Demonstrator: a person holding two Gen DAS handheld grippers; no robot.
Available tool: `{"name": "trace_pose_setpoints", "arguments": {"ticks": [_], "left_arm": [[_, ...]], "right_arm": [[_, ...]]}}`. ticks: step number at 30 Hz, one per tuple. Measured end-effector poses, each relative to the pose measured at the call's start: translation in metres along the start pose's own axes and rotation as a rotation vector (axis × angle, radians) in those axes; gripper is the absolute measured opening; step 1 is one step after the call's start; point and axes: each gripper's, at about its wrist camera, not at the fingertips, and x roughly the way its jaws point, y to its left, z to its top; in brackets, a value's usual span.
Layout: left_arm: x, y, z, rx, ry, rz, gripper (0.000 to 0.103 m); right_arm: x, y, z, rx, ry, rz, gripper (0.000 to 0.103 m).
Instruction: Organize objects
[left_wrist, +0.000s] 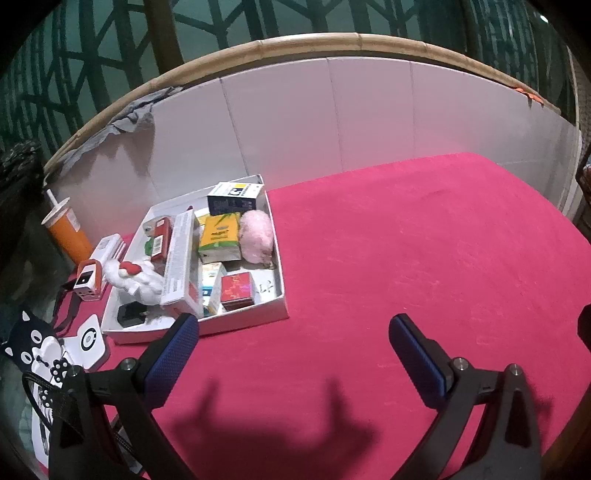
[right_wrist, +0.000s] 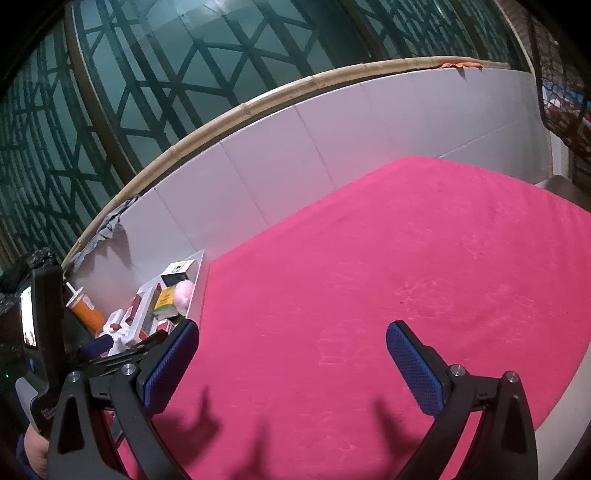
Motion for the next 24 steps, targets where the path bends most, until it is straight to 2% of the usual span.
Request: {"name": "trace_pose_setpoints", "arguments": {"ticks": [5,9,11,14,20,21,24], "left_arm": [[0.006,-0.013,0.002,0.024,-0.003,-0.023,0.103],[0.015,-0.038,0.006,0.079,-0.028,-0.123,0.103],[0.024,-0.058,0.004,0.122,-0.016,-0.204,0.103],[0.039,-0.091,-0.002,0.203,0.023,-0.361,0.103],[0.065,-0.138,-0.026,0.326,0.176,-0.641,0.103],[0.066,-0.142,-0.030,0.343,0.189,-0.661,0.103],[0.059,-0.151,-0.045,0.430,0.098,-0.609,0.103]], "right_arm": [[0.000,-0.008,0.005,0.008,-0.016,-0.036,0.103],[0.005,-0.026,0.018,0.031,-0.042,-0.149,0.103],[0.011,-0.037,0.022,0.048,-0.041,-0.208,0.103],[0.031,-0.061,0.026,0.078,0.005,-0.331,0.103],[0.064,-0.106,0.020,0.188,0.133,-0.483,0.103],[0.069,-0.109,0.019,0.201,0.146,-0.500,0.103],[0.074,-0.112,0.013,0.195,0.155,-0.538,0.103]]}}
